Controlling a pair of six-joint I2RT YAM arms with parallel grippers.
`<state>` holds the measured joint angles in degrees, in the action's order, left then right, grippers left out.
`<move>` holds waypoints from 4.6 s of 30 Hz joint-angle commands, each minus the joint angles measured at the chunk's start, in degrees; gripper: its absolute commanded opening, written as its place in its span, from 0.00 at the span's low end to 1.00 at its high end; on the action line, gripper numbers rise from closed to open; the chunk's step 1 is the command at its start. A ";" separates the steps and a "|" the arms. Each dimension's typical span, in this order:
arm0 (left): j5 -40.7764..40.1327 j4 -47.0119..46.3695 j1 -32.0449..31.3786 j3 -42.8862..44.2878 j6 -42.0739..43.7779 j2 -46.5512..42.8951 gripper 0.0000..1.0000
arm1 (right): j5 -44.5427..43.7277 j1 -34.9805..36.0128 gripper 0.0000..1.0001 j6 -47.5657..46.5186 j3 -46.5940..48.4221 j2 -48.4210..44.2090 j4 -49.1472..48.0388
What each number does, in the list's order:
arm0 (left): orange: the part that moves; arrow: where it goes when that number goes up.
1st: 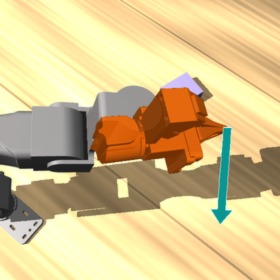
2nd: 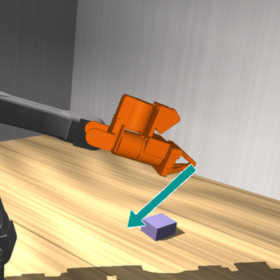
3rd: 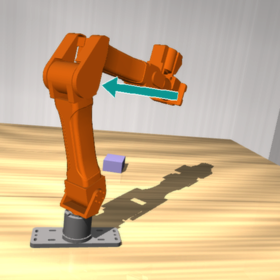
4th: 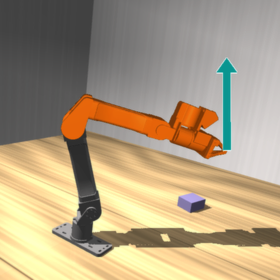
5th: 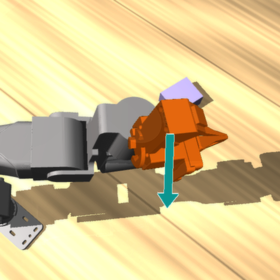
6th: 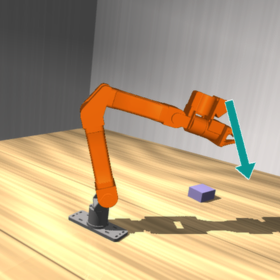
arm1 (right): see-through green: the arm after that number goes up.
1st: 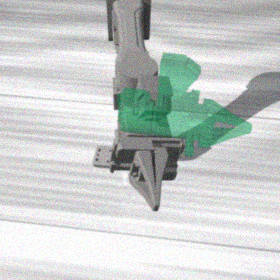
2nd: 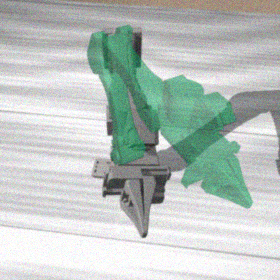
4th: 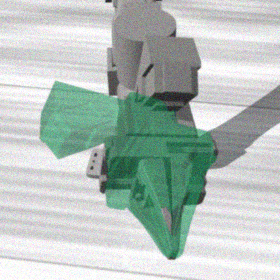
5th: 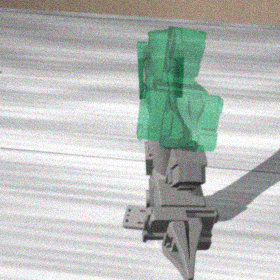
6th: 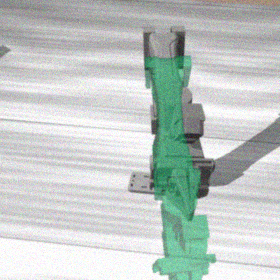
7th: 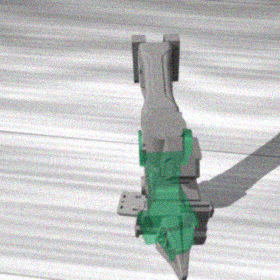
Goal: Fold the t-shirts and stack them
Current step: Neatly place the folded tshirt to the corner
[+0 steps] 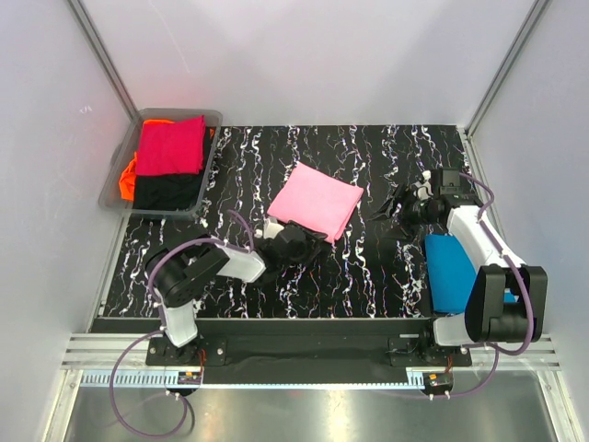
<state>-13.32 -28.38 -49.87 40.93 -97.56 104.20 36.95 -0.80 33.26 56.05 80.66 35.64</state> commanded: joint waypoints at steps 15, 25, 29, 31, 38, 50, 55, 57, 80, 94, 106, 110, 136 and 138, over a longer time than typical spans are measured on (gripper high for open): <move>-8.13 3.60 -0.93 6.01 -11.07 7.15 0.54 | -1.79 0.36 0.76 0.14 -0.33 0.02 -1.18; -6.55 -0.61 -0.76 4.17 -10.64 9.09 0.29 | 1.10 0.36 0.78 0.40 1.96 6.78 -5.30; -4.00 -7.28 0.56 1.97 -9.50 7.08 0.11 | 5.05 0.36 0.87 -1.35 1.25 10.73 -9.26; -2.59 -9.58 1.08 0.65 -8.71 6.10 0.10 | 6.02 0.45 0.92 -2.31 1.60 12.58 -10.84; 2.94 -13.63 2.75 -0.23 -8.09 2.68 0.06 | 11.56 0.45 0.95 0.23 3.71 21.89 -17.97; 7.17 -14.68 3.28 -0.06 -7.30 -1.19 0.09 | 12.27 5.19 0.94 8.05 8.99 30.87 -26.14; 9.19 -14.07 4.16 0.99 -6.51 -2.34 0.09 | 10.25 6.59 0.91 11.92 6.88 30.96 -29.74; 9.80 -13.90 4.08 1.52 -6.33 -2.69 0.09 | 9.46 7.04 0.90 13.40 6.53 31.13 -31.14; 11.74 -17.58 4.60 -3.66 -9.23 -4.97 0.12 | -4.69 8.53 0.72 30.03 -0.42 32.63 -49.96; 19.64 -13.12 6.09 -4.62 -4.58 -6.46 0.20 | -9.25 8.53 0.10 24.67 3.27 29.66 -42.51; 40.82 -2.03 6.27 -8.32 15.26 -14.19 0.34 | -35.69 8.53 0.00 16.93 2.57 4.53 -14.30; 46.62 9.46 6.10 -5.07 27.84 -18.15 0.34 | -42.30 7.48 0.00 14.31 4.76 -1.02 -3.24; 54.89 39.63 9.61 4.42 57.74 -28.44 0.32 | -46.97 -10.89 0.00 5.42 23.75 -1.30 15.95; 55.25 40.24 9.96 5.30 58.53 -28.00 0.32 | -45.83 -12.64 0.00 4.72 26.11 -0.34 17.44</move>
<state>38.87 11.66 -40.69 42.70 -41.36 75.57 -10.24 -11.51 39.68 76.73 79.96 51.07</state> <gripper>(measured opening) 0.325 0.146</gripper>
